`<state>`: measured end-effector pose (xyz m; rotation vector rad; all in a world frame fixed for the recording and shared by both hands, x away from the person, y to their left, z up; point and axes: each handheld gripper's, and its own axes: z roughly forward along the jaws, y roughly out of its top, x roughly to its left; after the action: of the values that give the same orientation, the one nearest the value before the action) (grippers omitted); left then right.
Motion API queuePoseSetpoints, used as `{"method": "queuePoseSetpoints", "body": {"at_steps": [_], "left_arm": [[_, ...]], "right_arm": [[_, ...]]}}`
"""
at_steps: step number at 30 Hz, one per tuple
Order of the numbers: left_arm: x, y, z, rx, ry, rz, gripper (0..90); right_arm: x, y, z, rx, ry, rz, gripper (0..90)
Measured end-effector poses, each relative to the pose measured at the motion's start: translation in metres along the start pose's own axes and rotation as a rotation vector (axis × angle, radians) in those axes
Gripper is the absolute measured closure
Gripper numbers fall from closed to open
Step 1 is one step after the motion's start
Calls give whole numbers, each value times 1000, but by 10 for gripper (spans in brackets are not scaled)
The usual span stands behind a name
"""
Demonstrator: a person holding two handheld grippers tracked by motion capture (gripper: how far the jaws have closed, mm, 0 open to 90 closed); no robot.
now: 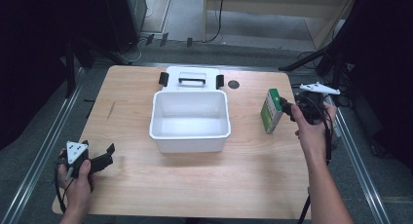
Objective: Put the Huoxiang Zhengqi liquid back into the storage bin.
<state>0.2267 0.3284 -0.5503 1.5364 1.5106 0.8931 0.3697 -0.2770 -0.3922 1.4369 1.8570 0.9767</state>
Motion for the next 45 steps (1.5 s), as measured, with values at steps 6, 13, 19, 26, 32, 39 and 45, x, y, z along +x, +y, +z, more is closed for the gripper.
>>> {"method": "queuePoseSetpoints", "body": {"at_steps": [6, 13, 19, 26, 32, 39, 45], "left_arm": [[0, 0, 0, 4, 0, -3, 70], [0, 0, 0, 9, 1, -3, 70], [1, 0, 1, 9, 2, -9, 70], [0, 1, 1, 13, 2, -8, 70], [0, 1, 1, 12, 4, -6, 70], [0, 1, 1, 15, 1, -4, 70], [0, 1, 1, 15, -1, -3, 70]], "right_arm": [[-5, 32, 6, 189, 135, 24, 496], [-2, 58, 19, 405, 102, 47, 450], [6, 69, 38, 601, 86, 30, 334], [17, 80, 53, 673, 43, 11, 339], [22, 83, 66, 753, 17, 18, 477], [31, 92, 75, 810, -40, 12, 498], [30, 87, 88, 866, -77, 33, 493]]}}
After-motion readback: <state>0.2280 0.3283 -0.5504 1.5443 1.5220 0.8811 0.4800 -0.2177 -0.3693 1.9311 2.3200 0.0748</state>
